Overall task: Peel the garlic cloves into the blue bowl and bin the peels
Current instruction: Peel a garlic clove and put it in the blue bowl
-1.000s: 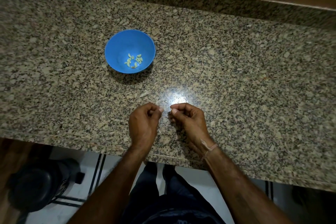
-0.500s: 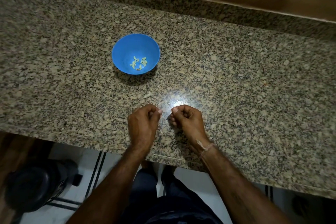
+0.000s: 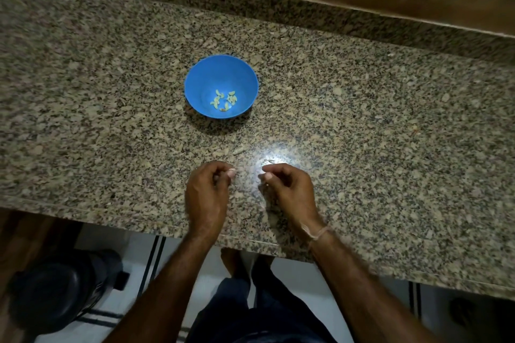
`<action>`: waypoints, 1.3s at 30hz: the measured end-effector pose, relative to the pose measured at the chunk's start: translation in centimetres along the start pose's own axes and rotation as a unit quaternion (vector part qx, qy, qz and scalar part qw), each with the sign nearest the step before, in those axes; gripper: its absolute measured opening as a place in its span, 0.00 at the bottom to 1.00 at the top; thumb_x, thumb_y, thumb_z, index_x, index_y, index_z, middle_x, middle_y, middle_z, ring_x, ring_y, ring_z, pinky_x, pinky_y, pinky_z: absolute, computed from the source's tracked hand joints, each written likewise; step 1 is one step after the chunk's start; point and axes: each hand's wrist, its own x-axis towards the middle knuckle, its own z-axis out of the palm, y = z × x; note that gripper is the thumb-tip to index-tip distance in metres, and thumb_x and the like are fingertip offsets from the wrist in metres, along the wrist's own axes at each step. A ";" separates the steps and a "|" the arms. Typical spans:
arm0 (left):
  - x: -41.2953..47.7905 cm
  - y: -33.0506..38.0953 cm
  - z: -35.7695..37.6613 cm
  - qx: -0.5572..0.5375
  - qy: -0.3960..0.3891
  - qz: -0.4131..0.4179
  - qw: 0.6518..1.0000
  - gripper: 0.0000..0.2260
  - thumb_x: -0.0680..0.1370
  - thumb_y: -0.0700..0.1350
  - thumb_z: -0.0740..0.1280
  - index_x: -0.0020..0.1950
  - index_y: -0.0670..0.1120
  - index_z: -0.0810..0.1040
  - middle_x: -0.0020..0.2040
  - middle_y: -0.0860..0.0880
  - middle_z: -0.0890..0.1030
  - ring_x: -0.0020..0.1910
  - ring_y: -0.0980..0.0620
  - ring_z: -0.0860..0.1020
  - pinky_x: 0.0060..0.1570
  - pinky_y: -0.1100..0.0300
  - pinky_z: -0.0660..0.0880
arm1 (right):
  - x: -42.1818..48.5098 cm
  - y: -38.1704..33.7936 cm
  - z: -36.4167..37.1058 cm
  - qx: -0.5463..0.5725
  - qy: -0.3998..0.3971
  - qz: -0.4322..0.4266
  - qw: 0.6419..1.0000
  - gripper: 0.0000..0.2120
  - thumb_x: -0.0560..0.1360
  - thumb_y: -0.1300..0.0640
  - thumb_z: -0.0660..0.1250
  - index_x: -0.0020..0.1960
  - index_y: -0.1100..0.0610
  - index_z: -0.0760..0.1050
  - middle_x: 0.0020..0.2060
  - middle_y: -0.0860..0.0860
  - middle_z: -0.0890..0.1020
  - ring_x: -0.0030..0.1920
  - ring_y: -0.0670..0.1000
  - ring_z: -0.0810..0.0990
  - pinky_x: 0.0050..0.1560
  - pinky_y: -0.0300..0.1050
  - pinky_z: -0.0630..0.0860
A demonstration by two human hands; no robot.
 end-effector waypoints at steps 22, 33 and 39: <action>-2.2 -1.1 2.3 0.050 -0.104 0.066 0.991 0.18 0.77 0.43 0.75 0.66 0.48 0.77 0.59 0.50 0.75 0.54 0.52 0.77 0.49 0.56 0.78 | -3.7 0.9 -2.5 -0.294 0.087 -0.120 0.944 0.20 0.77 0.73 0.69 0.67 0.60 0.80 0.54 0.48 0.79 0.54 0.39 0.78 0.55 0.22 0.70; -1.2 1.0 4.4 0.148 -0.085 0.109 0.979 0.08 0.78 0.35 0.72 0.43 0.45 0.77 0.42 0.51 0.72 0.43 0.53 0.70 0.36 0.65 0.65 | -2.0 1.5 -3.1 -0.305 0.043 -0.160 0.938 0.12 0.81 0.67 0.68 0.63 0.60 0.78 0.55 0.53 0.75 0.53 0.50 0.77 0.54 0.35 0.77; -2.1 0.9 3.5 0.144 -0.033 0.026 0.989 0.11 0.79 0.33 0.66 0.42 0.47 0.75 0.43 0.52 0.73 0.39 0.61 0.70 0.34 0.71 0.62 | -0.9 1.4 -0.4 -0.304 -0.021 -0.210 0.929 0.06 0.83 0.52 0.65 0.53 0.53 0.79 0.50 0.54 0.77 0.48 0.54 0.76 0.50 0.57 0.75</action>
